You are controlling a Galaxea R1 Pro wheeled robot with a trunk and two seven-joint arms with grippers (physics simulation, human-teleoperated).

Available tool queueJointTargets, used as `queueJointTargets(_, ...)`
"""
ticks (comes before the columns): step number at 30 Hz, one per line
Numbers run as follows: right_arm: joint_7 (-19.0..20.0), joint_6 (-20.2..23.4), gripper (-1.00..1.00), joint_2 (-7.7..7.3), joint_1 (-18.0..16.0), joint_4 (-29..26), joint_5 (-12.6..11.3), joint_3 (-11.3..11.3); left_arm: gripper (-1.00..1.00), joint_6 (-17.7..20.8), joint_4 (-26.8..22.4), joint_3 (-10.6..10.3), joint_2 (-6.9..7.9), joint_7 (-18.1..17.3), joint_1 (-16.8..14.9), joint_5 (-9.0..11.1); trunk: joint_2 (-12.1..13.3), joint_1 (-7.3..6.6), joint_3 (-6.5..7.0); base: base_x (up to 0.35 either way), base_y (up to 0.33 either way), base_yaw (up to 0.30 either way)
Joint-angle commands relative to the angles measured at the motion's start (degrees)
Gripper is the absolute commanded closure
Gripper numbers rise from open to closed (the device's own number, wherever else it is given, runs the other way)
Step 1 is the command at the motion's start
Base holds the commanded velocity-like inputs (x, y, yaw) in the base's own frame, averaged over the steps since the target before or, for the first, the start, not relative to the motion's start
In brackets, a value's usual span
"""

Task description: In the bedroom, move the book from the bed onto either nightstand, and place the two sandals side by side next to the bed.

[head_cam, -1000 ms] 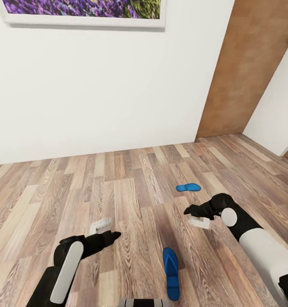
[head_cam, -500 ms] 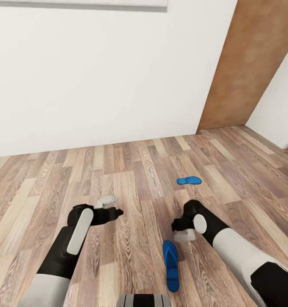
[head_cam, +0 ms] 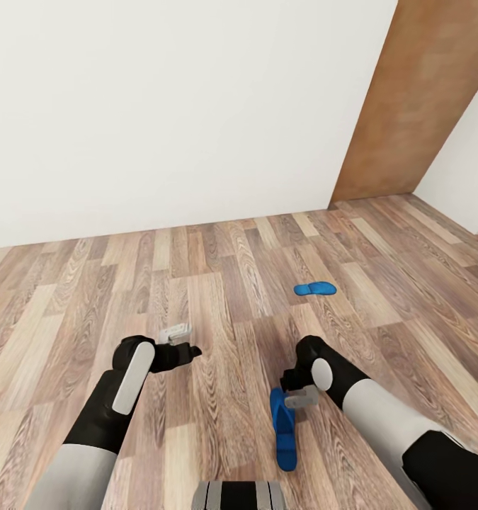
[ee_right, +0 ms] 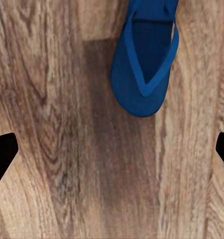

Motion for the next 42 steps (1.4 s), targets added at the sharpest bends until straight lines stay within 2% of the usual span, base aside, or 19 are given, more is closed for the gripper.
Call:
queueJointTargets(1,0.51,-0.09,-1.00,0.04,-0.06,0.01,-0.44,0.24,-1.00,0.13,0.00,-0.01,0.03,0.64,-0.03,0.60,-0.04,0.01,-0.27,0.000,0.000,0.000)
queueJointTargets(12,0.25,-0.09,-1.00,0.18,-2.57,0.33,-0.61,-0.02,-1.00,0.13,0.62,0.01,0.16,0.83,-0.04,0.59,-0.18,0.29,-2.71,0.000,0.000,0.000)
queueJointTargets(23,0.05,-0.09,-1.00,-0.17,-5.23,0.31,-0.99,-0.29,-1.00,0.13,1.32,-0.05,0.18,0.82,0.03,0.53,-0.18,0.29,-2.71,0.000,0.000,0.000)
queueJointTargets(27,-0.14,-0.09,-1.00,-0.11,-6.30,0.34,-3.41,-0.35,-1.00,0.13,1.45,-0.03,0.21,0.81,0.13,0.51,-0.18,0.29,-2.71,0.000,0.000,0.000)
queueJointTargets(28,-0.23,-0.09,-1.00,-0.01,-6.49,0.36,-4.69,-0.32,-1.00,0.13,1.48,-0.02,0.23,0.81,0.20,0.51,-0.18,0.29,-2.71,0.000,0.000,0.000)
queueJointTargets(31,-0.30,-0.09,-1.00,0.13,-6.66,0.38,-5.98,-0.23,-1.00,0.13,1.49,0.01,0.39,0.74,0.22,0.50,-0.18,0.29,-2.71,0.000,0.000,0.000)
queueJointTargets(42,-0.36,-0.09,-1.00,0.66,-6.80,0.49,-7.11,-0.13,-1.00,0.13,1.43,0.02,1.61,0.59,0.37,0.50,-0.18,0.29,-2.71,0.065,0.000,0.000)
